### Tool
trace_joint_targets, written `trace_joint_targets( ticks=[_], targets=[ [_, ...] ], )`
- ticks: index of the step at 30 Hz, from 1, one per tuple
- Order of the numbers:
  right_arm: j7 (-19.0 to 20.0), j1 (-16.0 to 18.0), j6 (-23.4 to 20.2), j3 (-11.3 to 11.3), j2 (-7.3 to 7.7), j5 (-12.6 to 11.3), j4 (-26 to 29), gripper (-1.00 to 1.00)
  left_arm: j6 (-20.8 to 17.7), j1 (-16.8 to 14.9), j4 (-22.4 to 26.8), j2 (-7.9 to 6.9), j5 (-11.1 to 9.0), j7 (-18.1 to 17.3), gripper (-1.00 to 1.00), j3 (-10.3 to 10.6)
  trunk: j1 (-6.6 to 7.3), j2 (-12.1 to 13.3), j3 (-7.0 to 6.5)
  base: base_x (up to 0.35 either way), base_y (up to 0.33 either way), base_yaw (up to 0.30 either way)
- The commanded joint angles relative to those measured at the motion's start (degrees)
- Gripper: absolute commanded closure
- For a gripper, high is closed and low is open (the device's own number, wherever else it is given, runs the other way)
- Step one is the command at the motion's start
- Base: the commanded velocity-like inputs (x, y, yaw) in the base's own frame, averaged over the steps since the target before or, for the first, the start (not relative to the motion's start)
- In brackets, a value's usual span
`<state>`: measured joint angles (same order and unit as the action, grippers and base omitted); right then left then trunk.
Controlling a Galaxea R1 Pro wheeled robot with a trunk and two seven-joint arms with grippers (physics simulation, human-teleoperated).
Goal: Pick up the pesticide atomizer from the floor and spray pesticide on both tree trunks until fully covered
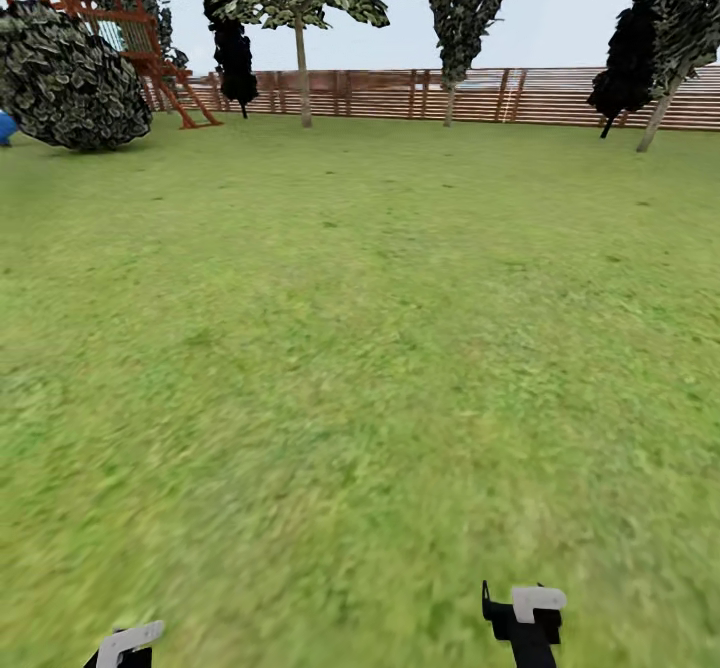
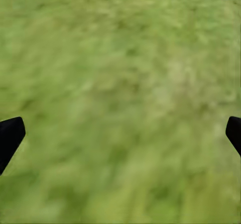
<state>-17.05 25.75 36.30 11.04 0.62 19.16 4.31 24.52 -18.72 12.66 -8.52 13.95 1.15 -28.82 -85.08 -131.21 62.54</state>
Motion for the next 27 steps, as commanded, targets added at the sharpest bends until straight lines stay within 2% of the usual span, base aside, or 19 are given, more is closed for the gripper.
trace_joint_targets(
  ticks=[1,10,20,27],
  targets=[
    [0.00,0.00,0.00,-0.02,0.00,0.00,0.00,-1.00,0.00,0.00,0.00,0.00,-0.05,-0.01,1.00,-0.01,0.00,0.00,0.02,0.337,0.048,0.281],
    [0.00,0.00,0.00,-0.02,0.00,0.00,0.00,-1.00,0.00,0.00,-0.01,-0.08,-0.23,-0.01,1.00,-0.09,0.00,0.00,0.17,0.337,0.048,0.251],
    [0.09,0.00,0.02,-0.04,0.75,0.09,0.09,-1.00,0.00,0.00,-0.01,-0.09,-0.24,0.00,1.00,-0.10,0.00,0.00,0.18,0.337,0.000,0.010],
    [0.09,0.00,0.00,-0.05,0.74,0.17,0.09,-1.00,0.00,0.00,-0.01,-0.09,-0.24,0.07,1.00,-0.10,0.00,0.00,0.18,0.337,0.000,0.000]
  ],
)
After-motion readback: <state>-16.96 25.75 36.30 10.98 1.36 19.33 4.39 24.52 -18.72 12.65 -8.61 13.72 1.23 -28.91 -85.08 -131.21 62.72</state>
